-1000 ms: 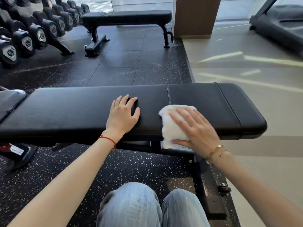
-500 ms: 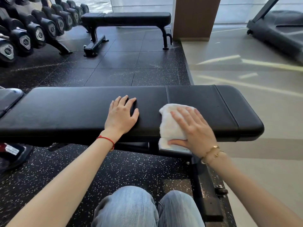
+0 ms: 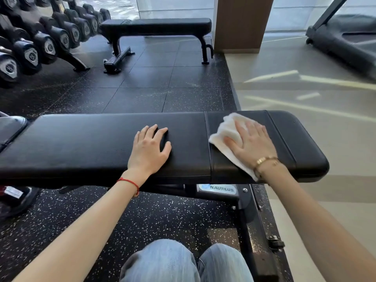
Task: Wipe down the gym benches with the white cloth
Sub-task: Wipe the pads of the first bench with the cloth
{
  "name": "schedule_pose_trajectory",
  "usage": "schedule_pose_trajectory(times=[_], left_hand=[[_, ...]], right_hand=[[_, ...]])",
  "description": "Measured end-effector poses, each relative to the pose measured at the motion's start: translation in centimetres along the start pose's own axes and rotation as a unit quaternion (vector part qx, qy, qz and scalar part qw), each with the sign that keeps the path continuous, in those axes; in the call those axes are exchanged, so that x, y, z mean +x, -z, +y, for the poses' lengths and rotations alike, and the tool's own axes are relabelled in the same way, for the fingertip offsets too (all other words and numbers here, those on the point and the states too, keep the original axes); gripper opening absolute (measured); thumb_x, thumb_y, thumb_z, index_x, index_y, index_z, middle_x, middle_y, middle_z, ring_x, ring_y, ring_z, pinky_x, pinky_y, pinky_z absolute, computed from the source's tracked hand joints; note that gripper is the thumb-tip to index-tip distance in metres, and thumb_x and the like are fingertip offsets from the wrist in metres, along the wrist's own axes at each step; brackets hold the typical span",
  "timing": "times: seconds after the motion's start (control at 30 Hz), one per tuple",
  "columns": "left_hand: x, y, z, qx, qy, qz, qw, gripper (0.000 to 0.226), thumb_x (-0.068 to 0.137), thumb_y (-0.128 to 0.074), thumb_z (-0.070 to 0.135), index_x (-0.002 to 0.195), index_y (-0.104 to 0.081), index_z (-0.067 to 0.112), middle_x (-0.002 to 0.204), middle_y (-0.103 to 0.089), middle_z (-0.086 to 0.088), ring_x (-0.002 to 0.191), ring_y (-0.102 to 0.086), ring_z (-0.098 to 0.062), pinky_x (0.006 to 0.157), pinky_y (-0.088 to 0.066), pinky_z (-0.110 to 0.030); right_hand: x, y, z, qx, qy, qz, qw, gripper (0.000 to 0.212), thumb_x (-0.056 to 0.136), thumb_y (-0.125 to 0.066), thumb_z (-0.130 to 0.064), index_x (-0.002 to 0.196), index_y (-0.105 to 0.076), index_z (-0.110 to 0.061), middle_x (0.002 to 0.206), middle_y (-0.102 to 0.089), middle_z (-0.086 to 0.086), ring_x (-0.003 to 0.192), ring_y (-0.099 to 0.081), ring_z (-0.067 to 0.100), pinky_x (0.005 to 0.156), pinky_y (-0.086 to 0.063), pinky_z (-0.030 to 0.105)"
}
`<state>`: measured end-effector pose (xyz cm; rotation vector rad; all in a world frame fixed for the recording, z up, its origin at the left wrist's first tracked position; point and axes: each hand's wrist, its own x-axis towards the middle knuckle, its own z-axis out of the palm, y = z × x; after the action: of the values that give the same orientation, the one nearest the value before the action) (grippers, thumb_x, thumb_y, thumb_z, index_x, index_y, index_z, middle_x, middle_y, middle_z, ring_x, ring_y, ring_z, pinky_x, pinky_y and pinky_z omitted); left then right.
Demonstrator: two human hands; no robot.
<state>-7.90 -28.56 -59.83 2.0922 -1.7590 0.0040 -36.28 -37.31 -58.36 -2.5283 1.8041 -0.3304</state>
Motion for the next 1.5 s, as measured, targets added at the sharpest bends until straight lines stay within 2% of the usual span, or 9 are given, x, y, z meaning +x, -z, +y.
schedule_pose_trajectory(times=[0.17, 0.33, 0.57, 0.7, 0.87, 1.1, 1.23, 1.37, 1.5], left_hand=[[0.0, -0.1, -0.1, 0.001, -0.002, 0.007, 1.0, 0.05, 0.096, -0.05, 0.039, 0.144, -0.046, 0.023, 0.153, -0.04, -0.009, 0.144, -0.027, -0.029, 0.122, -0.016, -0.044], [-0.1, -0.1, -0.5, 0.0, -0.007, 0.012, 1.0, 0.05, 0.097, -0.05, 0.041, 0.145, -0.045, 0.025, 0.153, -0.04, -0.007, 0.145, -0.027, -0.028, 0.122, -0.017, -0.043], [-0.1, -0.1, 0.0, 0.012, -0.001, -0.007, 1.0, 0.052, 0.098, -0.044, 0.04, 0.147, -0.041, 0.022, 0.155, -0.036, -0.01, 0.146, -0.024, -0.03, 0.122, -0.015, -0.045], [-0.2, 0.0, 0.5, -0.01, 0.014, -0.02, 1.0, 0.051, 0.1, -0.045, 0.035, 0.149, -0.039, 0.021, 0.159, -0.031, -0.008, 0.149, -0.017, -0.028, 0.123, -0.009, -0.047], [-0.3, -0.3, 3.5, -0.036, 0.001, 0.004, 0.999, 0.045, 0.098, -0.048, 0.03, 0.142, -0.048, 0.02, 0.152, -0.043, -0.005, 0.146, -0.028, -0.024, 0.122, -0.008, -0.05], [-0.4, -2.8, 8.6, -0.035, -0.055, -0.002, 0.998, 0.048, 0.099, -0.045, 0.032, 0.145, -0.044, 0.019, 0.153, -0.04, -0.009, 0.147, -0.026, -0.023, 0.123, -0.011, -0.048], [-0.8, -3.1, 8.7, -0.026, -0.05, 0.004, 0.998, 0.049, 0.1, -0.043, 0.033, 0.147, -0.042, 0.02, 0.156, -0.036, -0.009, 0.148, -0.024, -0.022, 0.123, -0.013, -0.044], [-0.8, -3.2, 8.5, -0.022, -0.051, 0.007, 0.998, 0.049, 0.1, -0.044, 0.033, 0.147, -0.043, 0.02, 0.155, -0.037, -0.009, 0.147, -0.026, -0.022, 0.123, -0.015, -0.044], [-0.9, -3.4, 8.5, -0.013, -0.052, 0.012, 0.998, 0.049, 0.1, -0.044, 0.033, 0.146, -0.043, 0.02, 0.155, -0.038, -0.01, 0.147, -0.027, -0.023, 0.122, -0.016, -0.046]], right_hand=[[3.8, -1.5, -5.6, 0.008, 0.046, -0.048, 0.998, 0.095, 0.076, -0.005, -0.072, 0.155, -0.016, -0.022, 0.16, -0.019, 0.012, 0.146, -0.014, 0.033, 0.121, -0.002, 0.045], [-1.8, -1.2, -2.7, 0.041, 0.139, 0.014, 0.989, 0.073, 0.091, -0.021, -0.061, 0.153, -0.025, -0.024, 0.157, -0.028, 0.007, 0.145, -0.021, 0.028, 0.121, -0.004, 0.036], [4.7, -0.2, 0.6, -0.011, -0.032, -0.042, 0.999, 0.083, 0.087, -0.013, -0.069, 0.154, -0.022, -0.022, 0.157, -0.024, 0.013, 0.144, -0.018, 0.032, 0.12, -0.006, 0.044], [4.5, -0.7, -3.2, 0.0, 0.048, -0.055, 0.997, 0.097, 0.072, 0.001, -0.069, 0.153, -0.021, -0.022, 0.158, -0.022, 0.013, 0.146, -0.015, 0.033, 0.121, -0.005, 0.045], [-2.8, -0.5, -1.0, 0.038, 0.124, -0.01, 0.991, 0.07, 0.091, -0.018, -0.06, 0.153, -0.024, -0.027, 0.158, -0.028, 0.005, 0.147, -0.019, 0.028, 0.122, -0.01, 0.043], [-0.2, 1.2, 5.8, -0.019, -0.083, -0.039, 0.996, 0.085, 0.08, -0.007, -0.066, 0.154, -0.019, -0.026, 0.16, -0.019, 0.009, 0.148, -0.011, 0.029, 0.122, 0.002, 0.045], [2.3, 0.7, 3.6, -0.015, -0.042, -0.051, 0.998, 0.084, 0.084, -0.011, -0.065, 0.155, -0.017, -0.022, 0.159, -0.018, 0.015, 0.147, -0.011, 0.033, 0.121, -0.002, 0.047], [-3.4, 0.4, 3.6, 0.013, 0.025, -0.01, 1.0, 0.079, 0.086, -0.013, -0.064, 0.154, -0.021, -0.024, 0.157, -0.024, 0.008, 0.146, -0.017, 0.028, 0.122, -0.004, 0.041], [-4.1, 1.0, 7.0, -0.019, -0.074, 0.004, 0.997, 0.078, 0.085, -0.013, -0.061, 0.153, -0.024, -0.024, 0.155, -0.028, 0.01, 0.144, -0.019, 0.03, 0.121, -0.003, 0.042]])
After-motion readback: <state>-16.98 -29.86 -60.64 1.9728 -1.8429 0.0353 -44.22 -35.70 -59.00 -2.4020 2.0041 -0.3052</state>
